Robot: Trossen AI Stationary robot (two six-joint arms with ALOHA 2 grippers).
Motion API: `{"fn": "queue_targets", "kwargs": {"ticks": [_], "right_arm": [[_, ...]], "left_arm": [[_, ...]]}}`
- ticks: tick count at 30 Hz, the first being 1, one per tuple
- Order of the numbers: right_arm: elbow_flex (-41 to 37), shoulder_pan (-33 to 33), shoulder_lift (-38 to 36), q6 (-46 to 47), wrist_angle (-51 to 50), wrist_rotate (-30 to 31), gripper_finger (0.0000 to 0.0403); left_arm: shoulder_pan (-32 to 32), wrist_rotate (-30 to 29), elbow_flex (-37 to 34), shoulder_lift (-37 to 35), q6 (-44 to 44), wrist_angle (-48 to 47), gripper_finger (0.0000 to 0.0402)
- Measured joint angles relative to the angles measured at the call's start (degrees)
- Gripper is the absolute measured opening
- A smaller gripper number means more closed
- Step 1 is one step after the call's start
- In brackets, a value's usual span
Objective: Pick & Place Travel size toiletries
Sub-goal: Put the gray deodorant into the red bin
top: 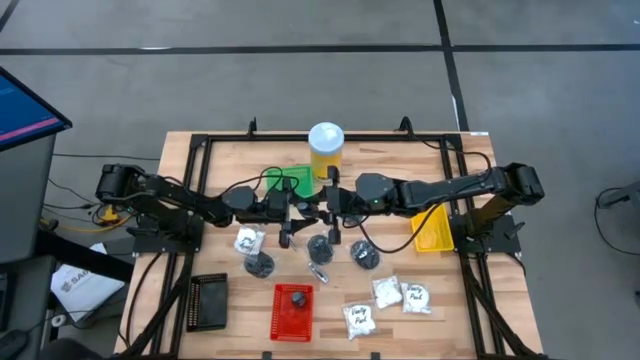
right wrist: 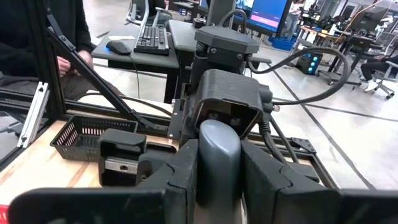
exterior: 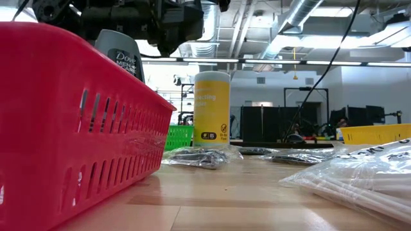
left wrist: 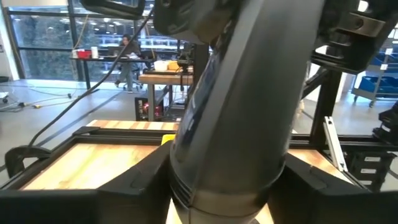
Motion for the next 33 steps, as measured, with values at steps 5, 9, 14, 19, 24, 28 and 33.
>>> {"fn": "queue_targets", "kwargs": {"ticks": [5, 9, 14, 19, 24, 28, 33], "right_arm": [[0.0, -0.1, 0.0, 0.3, -0.2, 0.0, 0.0081], [0.0, -0.2, 0.0, 0.7, -0.6, -0.1, 0.0081], [0.0, -0.2, 0.0, 0.8, -1.0, -0.2, 0.0105], [0.0, -0.2, 0.0, 0.8, -2.6, -0.4, 0.0177], [0.0, 0.0, 0.0, 0.8, -4.2, -0.2, 0.0204], [0.0, 0.0, -0.3, 0.8, -5.9, -0.3, 0.0202], [0.0, 0.9, -0.4, 0.8, -8.0, -0.2, 0.0185]], "left_arm": [[0.0, 0.4, 0.0, 0.0, -0.1, -0.1, 0.0186], [0.0, 0.5, 0.0, 0.0, -0.5, -0.3, 0.0186], [-0.3, 0.6, 0.0, 0.0, -0.4, -0.5, 0.0186], [-1.1, 0.7, 0.0, 0.0, 0.6, -1.0, 0.0186], [-1.8, 0.2, 0.0, 0.0, 0.3, -2.3, 0.0186], [-2.2, 0.1, 0.0, -0.1, -1.3, -4.4, 0.0186], [-3.3, -1.0, -0.1, -1.2, -1.4, -8.6, 0.0186]]}}
